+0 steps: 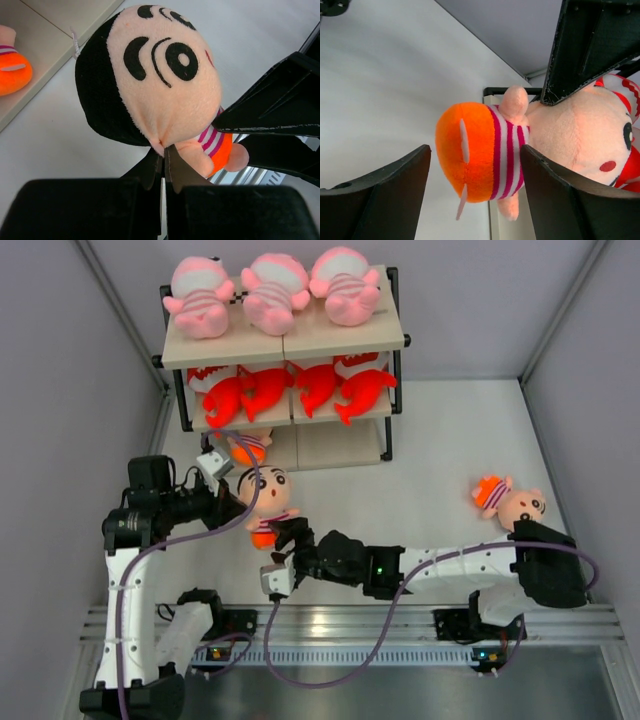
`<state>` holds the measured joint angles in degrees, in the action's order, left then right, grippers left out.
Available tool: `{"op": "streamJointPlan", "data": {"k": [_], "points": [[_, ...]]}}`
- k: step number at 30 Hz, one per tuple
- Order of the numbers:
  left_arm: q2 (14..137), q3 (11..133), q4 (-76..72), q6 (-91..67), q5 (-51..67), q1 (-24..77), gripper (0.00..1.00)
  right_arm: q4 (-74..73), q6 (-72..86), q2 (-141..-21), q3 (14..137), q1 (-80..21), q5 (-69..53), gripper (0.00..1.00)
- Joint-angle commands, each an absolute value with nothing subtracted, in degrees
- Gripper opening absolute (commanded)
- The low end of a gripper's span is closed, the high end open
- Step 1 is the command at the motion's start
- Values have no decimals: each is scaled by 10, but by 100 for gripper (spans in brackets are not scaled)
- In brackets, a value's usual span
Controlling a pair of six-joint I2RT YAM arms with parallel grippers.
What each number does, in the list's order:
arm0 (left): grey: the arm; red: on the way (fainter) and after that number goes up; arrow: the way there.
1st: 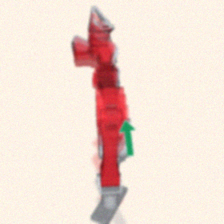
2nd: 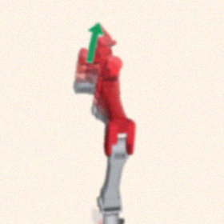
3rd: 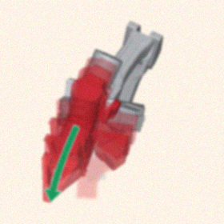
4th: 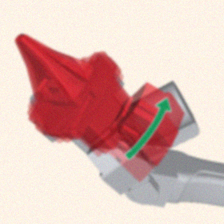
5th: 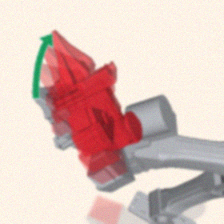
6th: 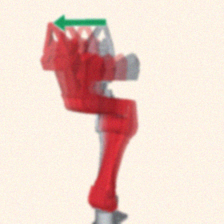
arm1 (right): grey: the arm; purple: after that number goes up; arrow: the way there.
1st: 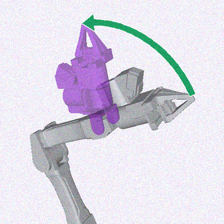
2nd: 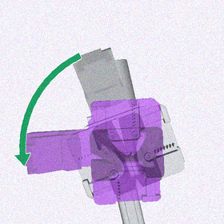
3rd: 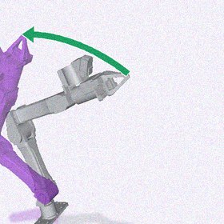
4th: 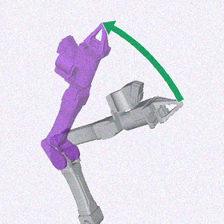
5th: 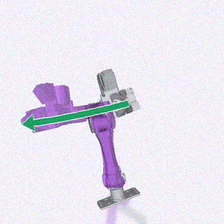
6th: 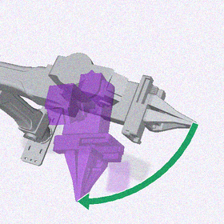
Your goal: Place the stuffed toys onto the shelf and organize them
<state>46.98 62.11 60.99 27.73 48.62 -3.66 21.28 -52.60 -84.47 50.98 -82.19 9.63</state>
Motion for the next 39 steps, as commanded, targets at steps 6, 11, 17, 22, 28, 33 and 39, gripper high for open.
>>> {"op": "streamJointPlan", "data": {"k": [6, 11, 17, 22, 28, 33, 39], "points": [[462, 636, 582, 268, 531, -40, 0, 305, -495, -882, 519, -788, 134, 30], [460, 634, 581, 266, 503, -40, 3, 267, -475, -871, 525, -775, 99, 0], [467, 636, 582, 243, 298, -40, 79, 70, -458, -862, 564, -742, 63, 0], [452, 638, 581, 241, 214, -40, 82, -56, -476, -902, 624, -689, 68, 0], [448, 634, 581, 239, 223, -40, 82, -140, -501, -1004, 780, -621, 66, 0], [446, 635, 581, 247, 213, -39, 82, -177, -521, -1114, 879, -590, 115, 0], [444, 632, 581, 256, 217, -39, 82, -108, -545, -1168, 916, -570, 167, 1]]}}
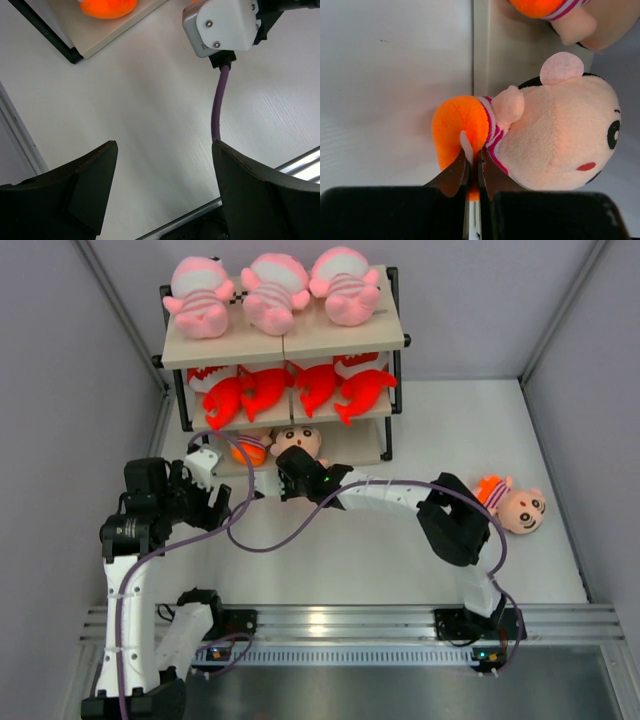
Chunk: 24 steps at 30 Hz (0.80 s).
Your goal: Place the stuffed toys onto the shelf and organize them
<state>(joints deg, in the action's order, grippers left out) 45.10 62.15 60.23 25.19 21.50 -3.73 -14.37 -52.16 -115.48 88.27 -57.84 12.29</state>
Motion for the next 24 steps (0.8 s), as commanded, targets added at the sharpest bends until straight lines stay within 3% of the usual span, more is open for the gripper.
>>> {"op": "streamJointPlan", "data": {"k": [1, 17, 24], "points": [[446, 632, 581, 258, 220, -39, 82, -97, -552, -1173, 914, -570, 170, 1], [446, 631, 581, 262, 227, -40, 82, -9, -589, -1218, 953, -542, 174, 8], [445, 630, 582, 259, 229, -39, 82, 74, -605, -1244, 942, -539, 196, 25]]}}
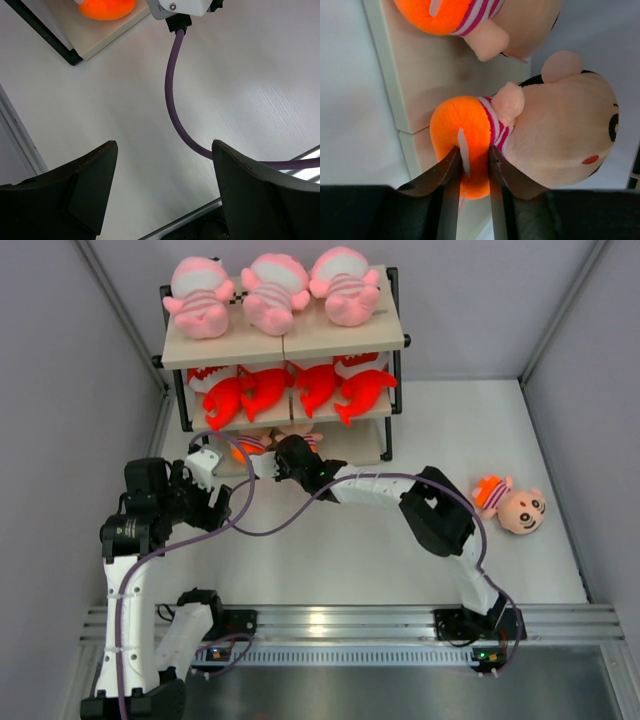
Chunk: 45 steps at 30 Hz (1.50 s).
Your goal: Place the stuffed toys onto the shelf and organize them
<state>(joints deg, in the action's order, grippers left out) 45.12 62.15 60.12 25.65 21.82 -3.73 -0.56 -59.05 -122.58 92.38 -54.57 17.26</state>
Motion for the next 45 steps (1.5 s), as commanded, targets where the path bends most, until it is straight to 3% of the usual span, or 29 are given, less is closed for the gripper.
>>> {"op": "streamJointPlan", "data": {"k": [1, 13, 20, 24, 28, 32, 38, 45], "points": [[445, 629, 582, 259, 228, -40, 82, 89, -608, -1247, 937, -537, 207, 28], [442, 624, 582, 261, 235, -39, 82, 119, -591, -1212, 887, -536, 199, 62], [440, 621, 582, 260, 236, -39, 82, 156, -553, -1130, 790, -569, 228, 68], [437, 620, 582, 259, 238, -40, 82, 92, -395, -1053, 752, -610, 288, 73], [434, 618, 582, 261, 239, -40, 82, -74, -198, -977, 733, -630, 362, 81], [432, 619, 582, 260, 238, -38, 82, -152, -79, -918, 638, -623, 417, 82], [422, 618, 582, 262, 228, -38, 82, -241, 96, -837, 555, -540, 418, 81], [418, 613, 582, 265, 221, -33, 82, -227, 234, -750, 506, -327, 410, 81]]}}
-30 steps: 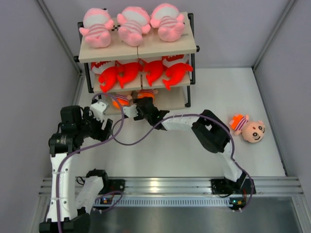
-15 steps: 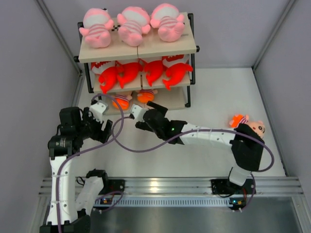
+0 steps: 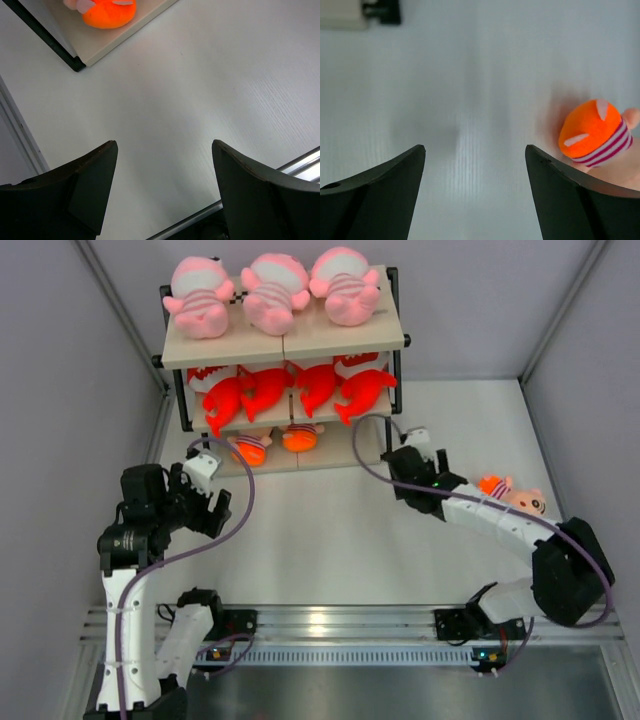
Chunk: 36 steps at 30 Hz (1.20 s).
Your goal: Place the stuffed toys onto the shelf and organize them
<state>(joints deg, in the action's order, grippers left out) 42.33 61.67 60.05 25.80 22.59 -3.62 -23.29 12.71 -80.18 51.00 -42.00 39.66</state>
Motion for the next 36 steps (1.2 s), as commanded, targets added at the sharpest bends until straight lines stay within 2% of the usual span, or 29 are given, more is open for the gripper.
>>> {"op": "streamJointPlan", "data": {"k": [1, 6, 11, 17, 32, 36], "points": [[417, 611, 582, 266, 221, -31, 82, -224, 249, -738, 505, -304, 415, 81], [415, 608, 583, 266, 217, -24, 82, -186, 307, -736, 505, -166, 449, 77], [412, 604, 583, 268, 211, -18, 82, -262, 347, -808, 575, -90, 496, 74], [414, 599, 583, 273, 212, -15, 82, -251, 352, -853, 565, -82, 510, 71], [419, 607, 584, 274, 202, -14, 83, -197, 331, -898, 531, -53, 389, 66], [417, 602, 584, 274, 193, -13, 83, -183, 316, -895, 521, -30, 374, 58]]}}
